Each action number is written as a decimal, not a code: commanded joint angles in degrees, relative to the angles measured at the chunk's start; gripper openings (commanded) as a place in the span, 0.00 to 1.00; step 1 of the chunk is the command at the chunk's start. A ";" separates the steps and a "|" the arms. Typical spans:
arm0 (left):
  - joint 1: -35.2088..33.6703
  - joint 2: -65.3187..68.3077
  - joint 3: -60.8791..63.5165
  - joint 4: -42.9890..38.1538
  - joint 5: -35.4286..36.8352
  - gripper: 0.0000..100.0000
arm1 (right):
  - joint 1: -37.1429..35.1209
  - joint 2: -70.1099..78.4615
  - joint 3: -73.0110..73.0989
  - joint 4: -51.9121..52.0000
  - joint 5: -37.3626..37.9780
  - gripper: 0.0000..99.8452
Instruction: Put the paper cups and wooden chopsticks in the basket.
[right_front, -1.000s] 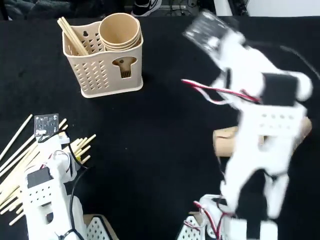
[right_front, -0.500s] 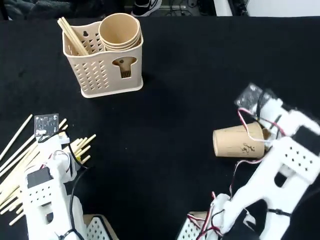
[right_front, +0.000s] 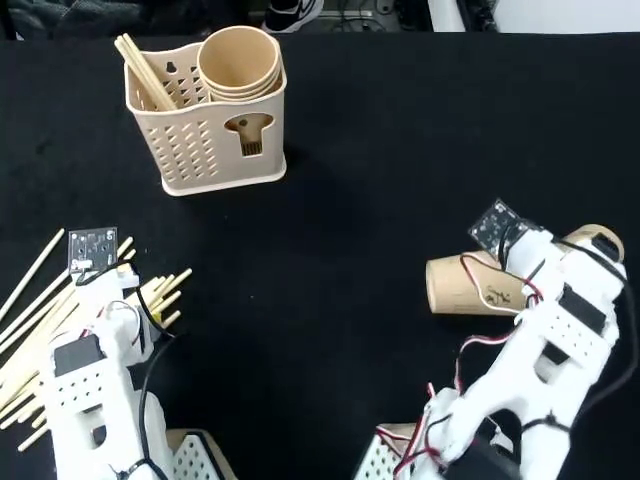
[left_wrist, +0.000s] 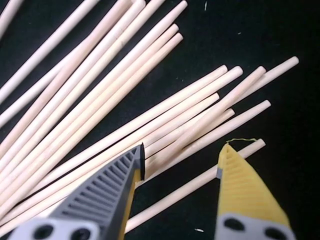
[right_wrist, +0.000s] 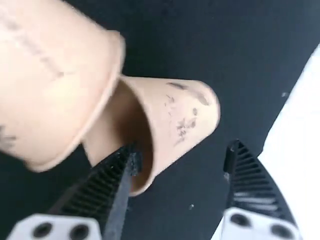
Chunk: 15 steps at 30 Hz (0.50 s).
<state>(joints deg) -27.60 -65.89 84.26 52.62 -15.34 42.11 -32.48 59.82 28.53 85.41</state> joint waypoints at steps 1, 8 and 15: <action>-0.13 -0.53 -0.13 -0.44 0.09 0.25 | 1.05 5.67 -0.31 -8.53 0.44 0.26; -0.13 -0.53 -0.13 -0.62 0.09 0.25 | 1.05 14.73 0.04 -25.32 0.18 0.02; -0.13 -0.53 -0.13 -0.70 0.09 0.25 | 2.02 8.92 -0.31 -26.99 -3.60 0.01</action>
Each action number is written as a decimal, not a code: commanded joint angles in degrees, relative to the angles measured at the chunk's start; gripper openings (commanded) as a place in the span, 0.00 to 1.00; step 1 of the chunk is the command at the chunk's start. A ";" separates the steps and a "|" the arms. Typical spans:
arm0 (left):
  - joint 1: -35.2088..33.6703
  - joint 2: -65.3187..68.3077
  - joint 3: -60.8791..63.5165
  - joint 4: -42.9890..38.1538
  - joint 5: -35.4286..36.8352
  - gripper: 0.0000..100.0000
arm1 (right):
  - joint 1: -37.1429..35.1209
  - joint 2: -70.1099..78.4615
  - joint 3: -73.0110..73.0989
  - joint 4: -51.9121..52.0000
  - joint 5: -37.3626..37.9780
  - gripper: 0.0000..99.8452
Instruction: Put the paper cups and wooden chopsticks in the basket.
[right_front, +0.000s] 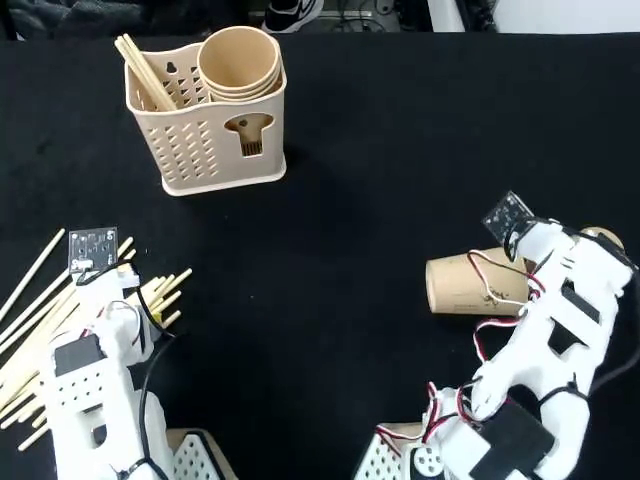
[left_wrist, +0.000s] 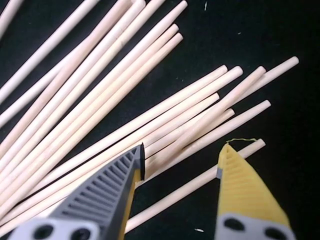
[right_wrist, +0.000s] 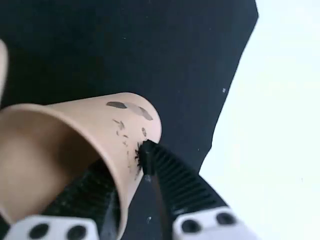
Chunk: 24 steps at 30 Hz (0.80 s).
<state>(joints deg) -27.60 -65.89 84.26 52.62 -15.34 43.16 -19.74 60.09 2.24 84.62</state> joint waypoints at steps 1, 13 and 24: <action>-0.13 -0.53 -0.13 -0.70 0.09 0.25 | 0.97 -5.58 -0.57 -0.53 -3.87 0.01; -0.13 -0.53 -0.13 -0.53 0.09 0.25 | -4.66 -23.43 -18.42 25.05 -24.70 0.01; -0.13 -0.53 -0.13 -0.44 0.09 0.25 | -36.66 -14.64 -58.77 56.09 -52.84 0.01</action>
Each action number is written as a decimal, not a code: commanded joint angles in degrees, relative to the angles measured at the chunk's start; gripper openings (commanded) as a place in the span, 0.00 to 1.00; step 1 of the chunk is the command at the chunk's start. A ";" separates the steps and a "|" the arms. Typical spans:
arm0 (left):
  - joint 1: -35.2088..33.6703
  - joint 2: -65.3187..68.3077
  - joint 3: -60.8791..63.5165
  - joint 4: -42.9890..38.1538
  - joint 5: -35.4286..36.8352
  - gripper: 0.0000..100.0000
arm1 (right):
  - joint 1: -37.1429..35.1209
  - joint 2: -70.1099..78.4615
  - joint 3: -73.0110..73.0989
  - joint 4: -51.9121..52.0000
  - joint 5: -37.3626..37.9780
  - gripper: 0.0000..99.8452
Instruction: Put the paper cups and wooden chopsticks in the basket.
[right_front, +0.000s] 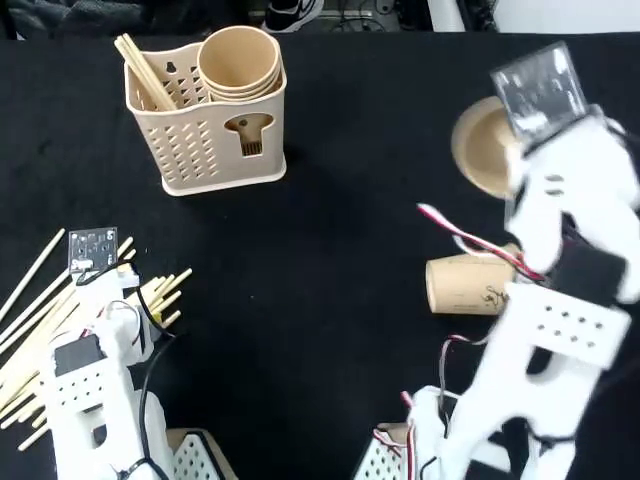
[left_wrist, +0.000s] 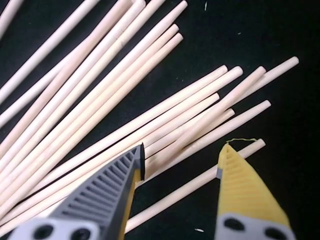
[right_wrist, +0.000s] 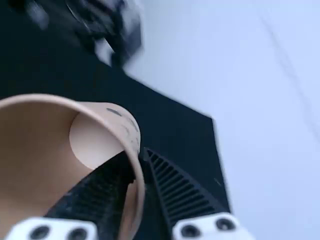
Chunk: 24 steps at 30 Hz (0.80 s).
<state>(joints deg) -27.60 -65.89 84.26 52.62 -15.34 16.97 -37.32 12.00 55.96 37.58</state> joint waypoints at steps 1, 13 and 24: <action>-0.13 -0.53 -0.13 -0.44 0.09 0.25 | -13.89 4.97 -13.05 2.20 -6.95 0.01; -0.22 -0.53 -0.13 -0.70 0.09 0.25 | -37.27 34.95 -42.24 0.88 -8.79 0.01; -0.22 -0.53 -0.22 -0.79 0.09 0.25 | -37.80 53.85 -60.00 1.05 -8.79 0.01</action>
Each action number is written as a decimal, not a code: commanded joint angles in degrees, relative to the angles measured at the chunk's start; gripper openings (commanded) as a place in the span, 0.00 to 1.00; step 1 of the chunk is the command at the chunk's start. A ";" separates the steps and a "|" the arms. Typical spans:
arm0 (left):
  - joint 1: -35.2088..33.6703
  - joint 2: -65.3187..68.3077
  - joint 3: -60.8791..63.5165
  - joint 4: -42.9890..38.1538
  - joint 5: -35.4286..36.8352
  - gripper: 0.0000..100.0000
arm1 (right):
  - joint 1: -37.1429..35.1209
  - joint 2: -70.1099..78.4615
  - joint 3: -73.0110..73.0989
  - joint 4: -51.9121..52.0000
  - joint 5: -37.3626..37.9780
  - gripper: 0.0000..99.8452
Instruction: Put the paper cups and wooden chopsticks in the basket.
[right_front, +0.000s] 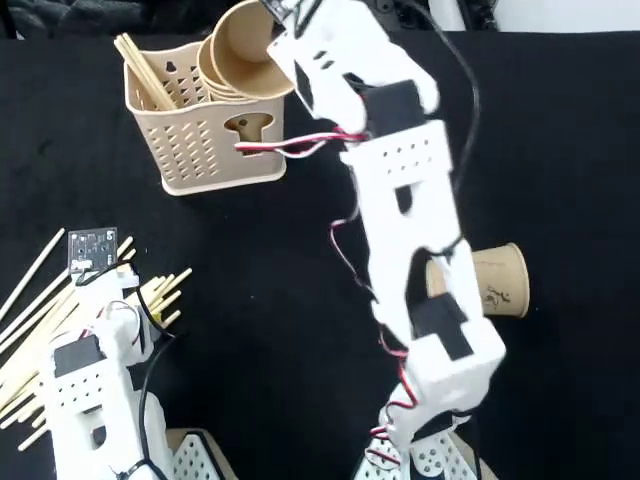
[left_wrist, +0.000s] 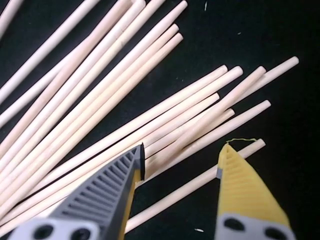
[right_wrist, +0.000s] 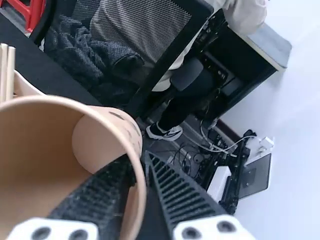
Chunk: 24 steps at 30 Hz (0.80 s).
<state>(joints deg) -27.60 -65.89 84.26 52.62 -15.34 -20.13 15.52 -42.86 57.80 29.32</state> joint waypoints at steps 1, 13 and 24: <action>-0.22 -0.53 -0.22 -0.79 0.09 0.25 | -0.79 1.54 -5.93 -0.35 -0.53 0.01; -0.22 -0.53 -0.31 -0.79 0.09 0.25 | -3.52 3.38 -8.57 6.24 -0.53 0.25; -0.22 -0.53 -0.31 -0.79 0.09 0.25 | -3.52 3.47 -14.55 5.63 -7.38 0.26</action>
<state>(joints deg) -27.60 -65.89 84.26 52.62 -15.34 -22.77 19.56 -53.49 64.13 23.78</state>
